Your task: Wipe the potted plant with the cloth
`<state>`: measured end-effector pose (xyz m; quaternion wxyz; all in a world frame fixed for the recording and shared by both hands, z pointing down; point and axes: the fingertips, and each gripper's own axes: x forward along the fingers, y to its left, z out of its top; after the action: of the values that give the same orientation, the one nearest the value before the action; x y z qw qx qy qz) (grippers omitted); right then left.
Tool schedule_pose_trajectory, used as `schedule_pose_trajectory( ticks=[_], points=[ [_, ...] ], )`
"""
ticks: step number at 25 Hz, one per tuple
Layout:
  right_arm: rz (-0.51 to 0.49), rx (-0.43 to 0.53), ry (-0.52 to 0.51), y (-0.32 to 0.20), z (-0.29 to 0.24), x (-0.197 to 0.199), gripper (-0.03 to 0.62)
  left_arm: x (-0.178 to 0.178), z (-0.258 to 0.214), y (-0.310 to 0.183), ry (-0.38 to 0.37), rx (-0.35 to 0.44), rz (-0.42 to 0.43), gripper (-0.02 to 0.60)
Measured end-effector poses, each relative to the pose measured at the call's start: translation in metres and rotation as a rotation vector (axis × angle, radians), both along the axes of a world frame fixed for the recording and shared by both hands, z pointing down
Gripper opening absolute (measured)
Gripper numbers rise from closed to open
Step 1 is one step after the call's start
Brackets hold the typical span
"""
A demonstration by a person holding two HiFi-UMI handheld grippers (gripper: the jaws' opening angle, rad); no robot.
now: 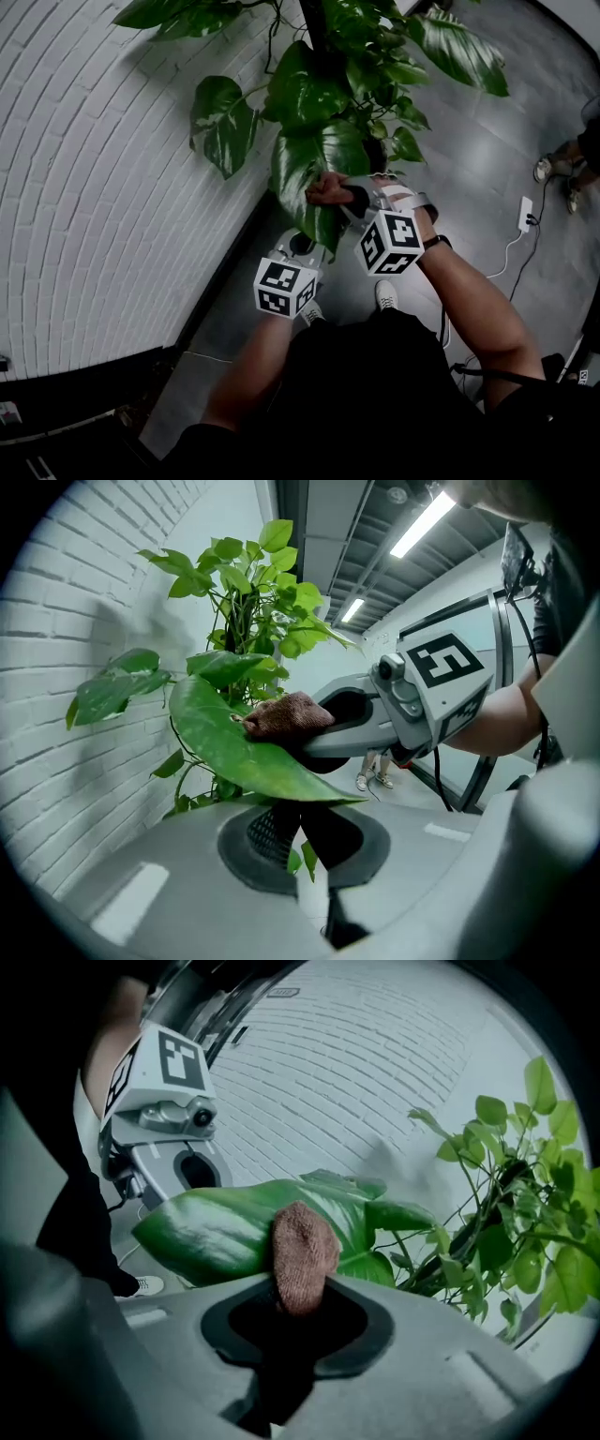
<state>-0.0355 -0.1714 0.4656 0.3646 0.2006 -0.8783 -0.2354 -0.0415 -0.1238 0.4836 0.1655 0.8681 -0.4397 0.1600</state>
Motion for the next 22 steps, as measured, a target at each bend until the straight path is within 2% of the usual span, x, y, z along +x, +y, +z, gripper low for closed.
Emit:
schedule_pose_trajectory(
  ticks=[7, 14, 18, 22],
  points=[
    [0.031, -0.095, -0.064, 0.031, 0.008, 0.007, 0.063, -0.003, 0.000, 0.004, 0.015, -0.003, 0.020, 0.017],
    [0.024, -0.144, -0.069, 0.062, 0.020, 0.006, 0.063, -0.004, 0.004, 0.010, 0.014, -0.013, 0.066, 0.017],
    [0.060, -0.179, -0.094, 0.072, 0.022, 0.004, 0.063, -0.009, 0.007, 0.013, 0.022, -0.020, 0.086, 0.017],
    [0.142, -0.245, -0.141, 0.082, 0.028, 0.002, 0.063, -0.016, 0.010, 0.016, 0.032, -0.024, 0.121, 0.017]
  ],
)
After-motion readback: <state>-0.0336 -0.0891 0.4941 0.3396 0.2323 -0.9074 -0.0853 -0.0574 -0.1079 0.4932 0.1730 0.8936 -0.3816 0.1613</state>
